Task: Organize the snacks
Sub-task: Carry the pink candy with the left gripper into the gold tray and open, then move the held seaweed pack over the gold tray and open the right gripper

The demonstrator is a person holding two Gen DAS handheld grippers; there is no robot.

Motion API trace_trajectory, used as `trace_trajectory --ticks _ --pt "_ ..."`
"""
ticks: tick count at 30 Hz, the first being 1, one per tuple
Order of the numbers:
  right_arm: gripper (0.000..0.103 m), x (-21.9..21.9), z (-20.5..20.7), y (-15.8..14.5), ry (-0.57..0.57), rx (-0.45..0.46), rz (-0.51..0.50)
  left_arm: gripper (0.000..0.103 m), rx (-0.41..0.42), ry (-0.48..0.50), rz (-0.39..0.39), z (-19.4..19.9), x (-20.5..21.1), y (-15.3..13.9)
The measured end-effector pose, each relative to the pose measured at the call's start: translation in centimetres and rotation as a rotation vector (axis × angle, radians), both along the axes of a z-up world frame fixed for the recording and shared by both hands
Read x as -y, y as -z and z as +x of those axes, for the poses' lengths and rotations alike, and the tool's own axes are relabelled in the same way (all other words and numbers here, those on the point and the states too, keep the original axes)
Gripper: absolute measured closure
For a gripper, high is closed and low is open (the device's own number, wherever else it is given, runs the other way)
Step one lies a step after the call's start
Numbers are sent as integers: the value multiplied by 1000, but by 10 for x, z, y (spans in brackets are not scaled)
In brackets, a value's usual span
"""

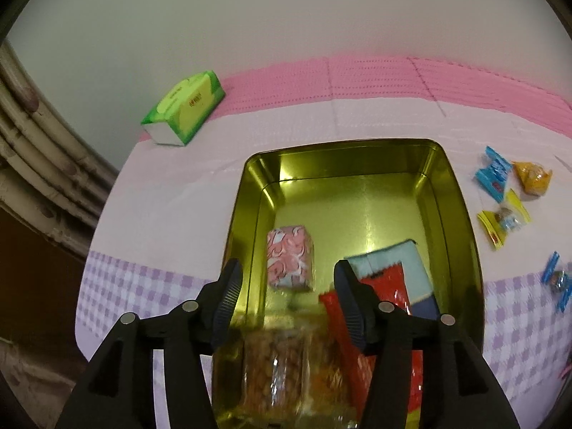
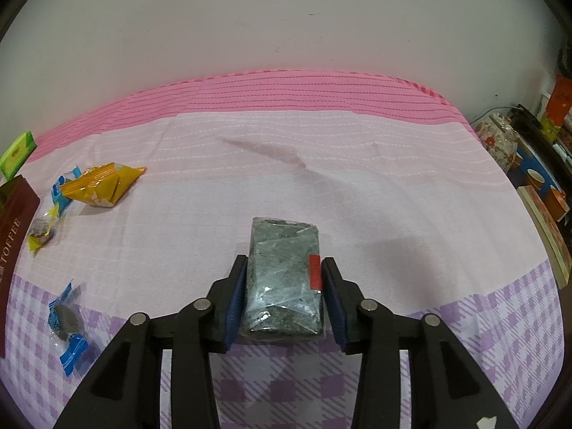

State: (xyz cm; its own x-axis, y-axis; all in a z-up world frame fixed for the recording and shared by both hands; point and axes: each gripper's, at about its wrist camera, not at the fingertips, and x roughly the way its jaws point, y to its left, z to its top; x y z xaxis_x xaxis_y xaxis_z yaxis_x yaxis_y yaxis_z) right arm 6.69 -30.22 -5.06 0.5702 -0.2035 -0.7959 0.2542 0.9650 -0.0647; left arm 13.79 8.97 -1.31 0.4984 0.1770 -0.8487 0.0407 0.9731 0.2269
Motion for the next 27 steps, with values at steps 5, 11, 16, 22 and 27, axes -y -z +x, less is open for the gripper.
trace_trajectory --ticks 5,11,16,22,27 --pt "64 3 1 0 5 1 9 46 38 -21 -6 -28 -12 -7" --pt "64 4 1 0 16 -4 6 44 71 -96 -18 -52 -34 -13" --pt "67 2 3 0 19 -17 9 42 82 -128 -26 -65 -47 -12" --pt "70 0 6 -1 30 -37 6 41 77 -140 -13 -72 -55 -4" --pt "70 1 9 -2 41 -61 -2 40 75 -162 -46 -74 -66 -2"
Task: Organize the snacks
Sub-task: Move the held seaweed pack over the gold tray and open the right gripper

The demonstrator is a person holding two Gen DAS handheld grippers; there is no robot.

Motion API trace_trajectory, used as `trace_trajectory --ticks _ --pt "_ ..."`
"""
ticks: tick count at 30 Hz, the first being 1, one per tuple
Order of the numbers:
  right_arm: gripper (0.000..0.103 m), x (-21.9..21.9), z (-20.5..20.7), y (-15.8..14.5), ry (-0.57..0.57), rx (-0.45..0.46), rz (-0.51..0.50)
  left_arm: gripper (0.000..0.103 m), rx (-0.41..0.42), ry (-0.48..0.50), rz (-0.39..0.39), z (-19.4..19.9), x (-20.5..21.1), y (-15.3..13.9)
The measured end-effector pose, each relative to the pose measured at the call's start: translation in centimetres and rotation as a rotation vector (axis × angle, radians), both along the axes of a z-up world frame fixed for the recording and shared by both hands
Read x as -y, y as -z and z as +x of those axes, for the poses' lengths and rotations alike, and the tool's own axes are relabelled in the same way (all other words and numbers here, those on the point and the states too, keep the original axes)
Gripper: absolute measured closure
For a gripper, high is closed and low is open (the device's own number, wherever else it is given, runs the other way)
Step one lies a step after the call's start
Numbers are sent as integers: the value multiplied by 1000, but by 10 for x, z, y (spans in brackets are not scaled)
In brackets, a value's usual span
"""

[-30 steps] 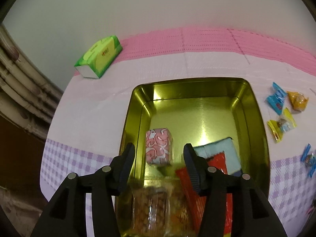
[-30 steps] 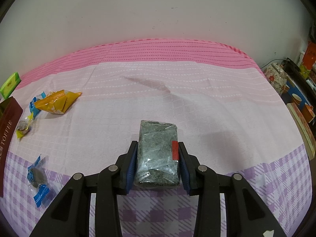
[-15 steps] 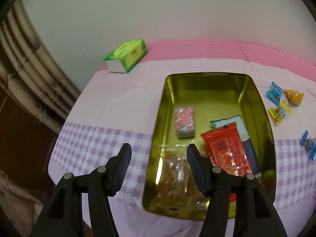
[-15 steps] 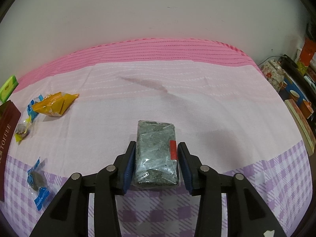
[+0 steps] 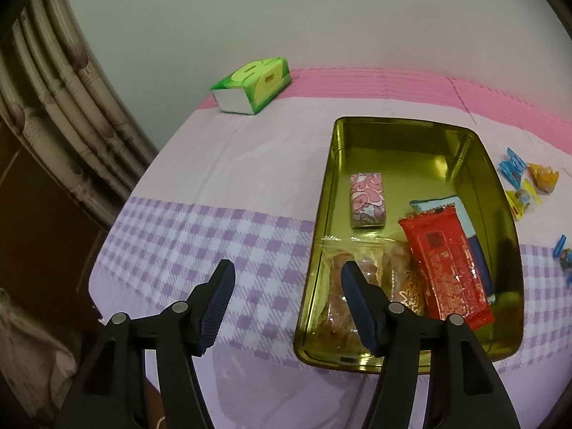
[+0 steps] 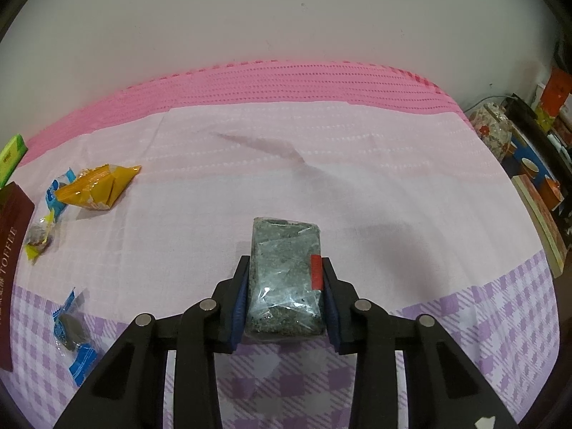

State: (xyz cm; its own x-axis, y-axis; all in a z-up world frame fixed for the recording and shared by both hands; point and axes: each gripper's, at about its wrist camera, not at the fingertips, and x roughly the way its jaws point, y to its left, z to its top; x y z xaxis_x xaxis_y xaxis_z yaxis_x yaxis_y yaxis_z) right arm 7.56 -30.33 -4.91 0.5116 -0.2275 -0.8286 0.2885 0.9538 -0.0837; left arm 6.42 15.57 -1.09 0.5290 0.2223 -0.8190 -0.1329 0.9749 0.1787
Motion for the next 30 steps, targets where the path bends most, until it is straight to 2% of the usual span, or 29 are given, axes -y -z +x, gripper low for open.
trace_trajectory --ticks 3,11,19,24,30 --pt "70 -2 2 -1 7 -15 -13 40 -3 -14 15 1 -4 2" --pt "70 -9 0 -5 17 -36 -16 40 -8 -58 -23 3 -18 2" --pt "70 -19 0 -25 -2 -7 -1 36 4 -73 -15 2 -22 -3" --pt "70 -42 3 -46 -53 32 38 35 13 -89 -6 1 -24 -6" --pt "70 -93 9 -67 -168 73 92 35 13 -149 -30 1 -39 -8"
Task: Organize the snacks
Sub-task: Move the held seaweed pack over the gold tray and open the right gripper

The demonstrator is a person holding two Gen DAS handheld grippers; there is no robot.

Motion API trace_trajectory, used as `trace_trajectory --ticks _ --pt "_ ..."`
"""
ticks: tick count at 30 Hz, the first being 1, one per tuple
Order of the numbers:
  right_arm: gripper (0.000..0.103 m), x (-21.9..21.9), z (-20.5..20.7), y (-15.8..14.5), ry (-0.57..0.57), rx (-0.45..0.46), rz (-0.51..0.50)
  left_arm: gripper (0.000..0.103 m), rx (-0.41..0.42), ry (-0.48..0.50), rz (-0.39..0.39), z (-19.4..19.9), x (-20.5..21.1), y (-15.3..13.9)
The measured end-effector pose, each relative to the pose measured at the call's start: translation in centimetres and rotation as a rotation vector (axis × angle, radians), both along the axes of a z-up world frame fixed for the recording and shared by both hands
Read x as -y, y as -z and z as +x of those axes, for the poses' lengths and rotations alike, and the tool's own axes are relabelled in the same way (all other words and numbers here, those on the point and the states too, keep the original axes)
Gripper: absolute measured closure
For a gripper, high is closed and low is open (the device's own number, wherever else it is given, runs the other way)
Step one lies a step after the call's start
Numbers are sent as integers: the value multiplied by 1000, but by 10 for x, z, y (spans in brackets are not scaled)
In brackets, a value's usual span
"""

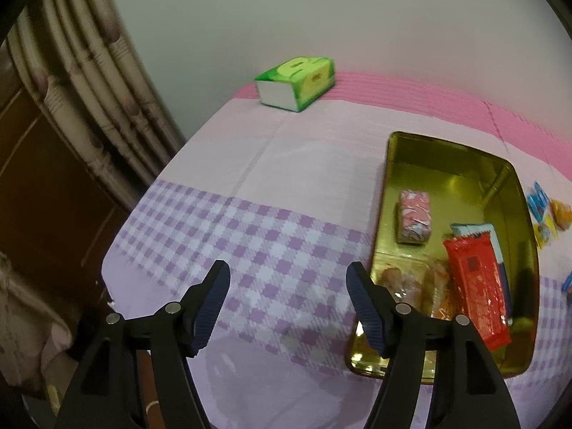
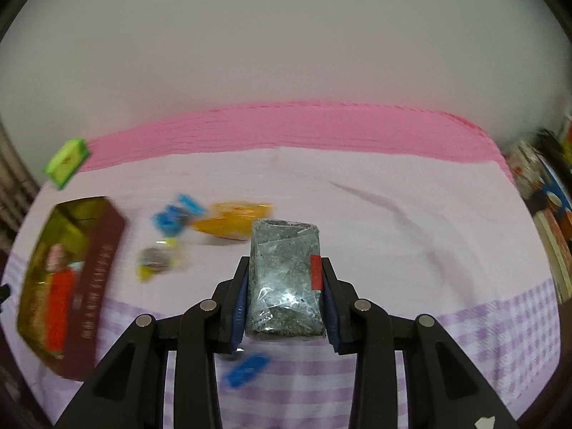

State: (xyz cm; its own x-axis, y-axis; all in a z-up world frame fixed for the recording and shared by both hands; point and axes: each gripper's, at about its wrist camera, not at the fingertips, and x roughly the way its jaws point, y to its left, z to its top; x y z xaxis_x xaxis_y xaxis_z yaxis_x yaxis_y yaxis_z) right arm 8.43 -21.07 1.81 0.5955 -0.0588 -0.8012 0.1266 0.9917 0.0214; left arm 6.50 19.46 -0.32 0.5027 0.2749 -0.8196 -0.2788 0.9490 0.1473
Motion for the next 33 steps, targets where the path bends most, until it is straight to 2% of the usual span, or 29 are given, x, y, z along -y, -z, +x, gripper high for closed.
trace_trajectory --ticks 6,11,18,26,33 --pt "70 -62 6 -9 -136 11 54 35 -1 -75 -15 -2 -17 2" --pt "70 -114 13 -8 -235 5 81 35 -9 -92 -28 -1 -23 4" --pt "70 -178 20 4 -350 -20 71 35 -29 -132 -24 2 -34 8" --pt "70 -218 30 20 -405 -52 47 35 -35 -162 -48 1 -41 10" --pt "70 -232 38 30 -409 -70 24 35 -37 -158 -50 2 -42 11"
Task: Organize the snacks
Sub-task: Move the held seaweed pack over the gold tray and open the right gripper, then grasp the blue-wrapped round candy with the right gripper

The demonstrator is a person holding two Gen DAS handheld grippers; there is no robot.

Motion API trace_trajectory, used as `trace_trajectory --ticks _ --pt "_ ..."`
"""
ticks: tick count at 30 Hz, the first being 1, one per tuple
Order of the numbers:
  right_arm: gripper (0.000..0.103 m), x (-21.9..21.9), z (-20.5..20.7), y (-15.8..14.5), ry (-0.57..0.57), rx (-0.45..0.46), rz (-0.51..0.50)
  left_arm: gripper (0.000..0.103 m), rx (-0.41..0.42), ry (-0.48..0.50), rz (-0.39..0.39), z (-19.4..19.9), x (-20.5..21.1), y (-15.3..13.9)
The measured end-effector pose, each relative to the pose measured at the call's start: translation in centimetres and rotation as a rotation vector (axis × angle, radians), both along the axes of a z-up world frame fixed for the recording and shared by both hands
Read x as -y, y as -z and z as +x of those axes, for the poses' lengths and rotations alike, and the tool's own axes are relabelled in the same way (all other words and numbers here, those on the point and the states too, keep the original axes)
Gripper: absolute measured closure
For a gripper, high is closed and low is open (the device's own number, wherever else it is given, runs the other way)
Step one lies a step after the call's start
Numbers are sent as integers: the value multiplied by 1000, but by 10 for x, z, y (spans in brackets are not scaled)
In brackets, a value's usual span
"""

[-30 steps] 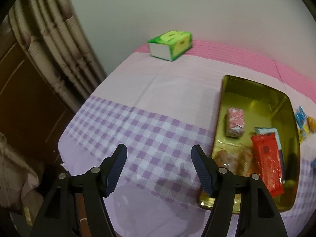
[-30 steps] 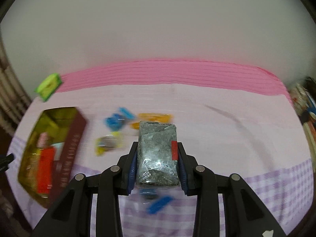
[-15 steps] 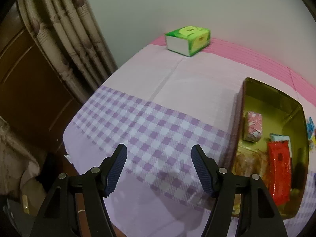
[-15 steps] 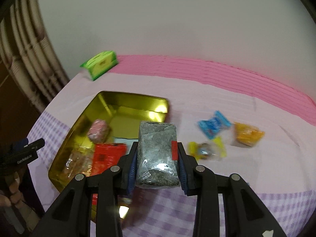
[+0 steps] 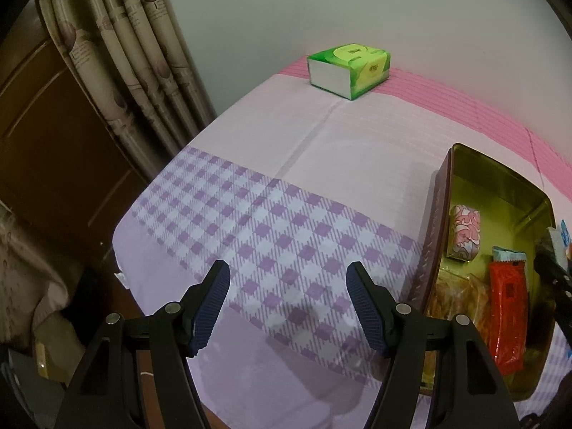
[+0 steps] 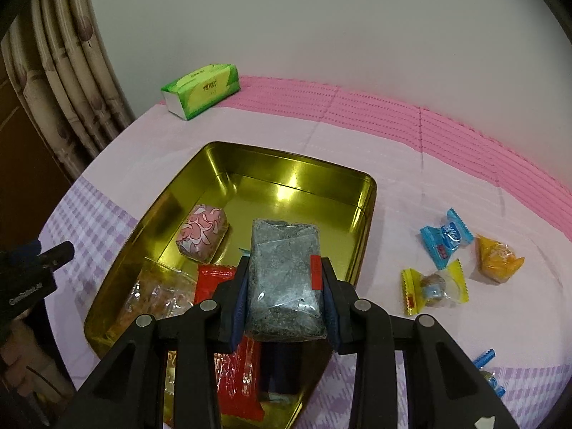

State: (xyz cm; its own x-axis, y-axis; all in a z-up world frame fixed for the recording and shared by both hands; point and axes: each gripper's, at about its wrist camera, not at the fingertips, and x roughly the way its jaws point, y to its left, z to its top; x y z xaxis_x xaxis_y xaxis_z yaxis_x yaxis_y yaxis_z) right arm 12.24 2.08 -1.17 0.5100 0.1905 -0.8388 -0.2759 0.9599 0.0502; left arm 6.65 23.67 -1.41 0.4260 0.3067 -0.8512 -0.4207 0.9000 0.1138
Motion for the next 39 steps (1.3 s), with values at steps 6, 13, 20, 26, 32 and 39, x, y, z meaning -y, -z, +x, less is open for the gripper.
trace_trajectory --ticks 6,13,20,26,32,39 --pt "70 -1 3 11 11 -22 -6 35 -4 5 1 0 2 1" --pt "67 -1 2 15 16 -20 -6 35 -2 9 -3 0 3 1" --pt "67 3 -1 7 19 -4 7 35 -4 13 0 1 6 2" --pt "67 19 -11 -13 38 36 35 35 -5 14 2 1 8 2" --pt "67 64 -20 -25 84 48 30 35 -2 26 13 1 9 0" --pt "67 143 -30 -13 163 -14 -20 35 -6 36 25 1 10 0"
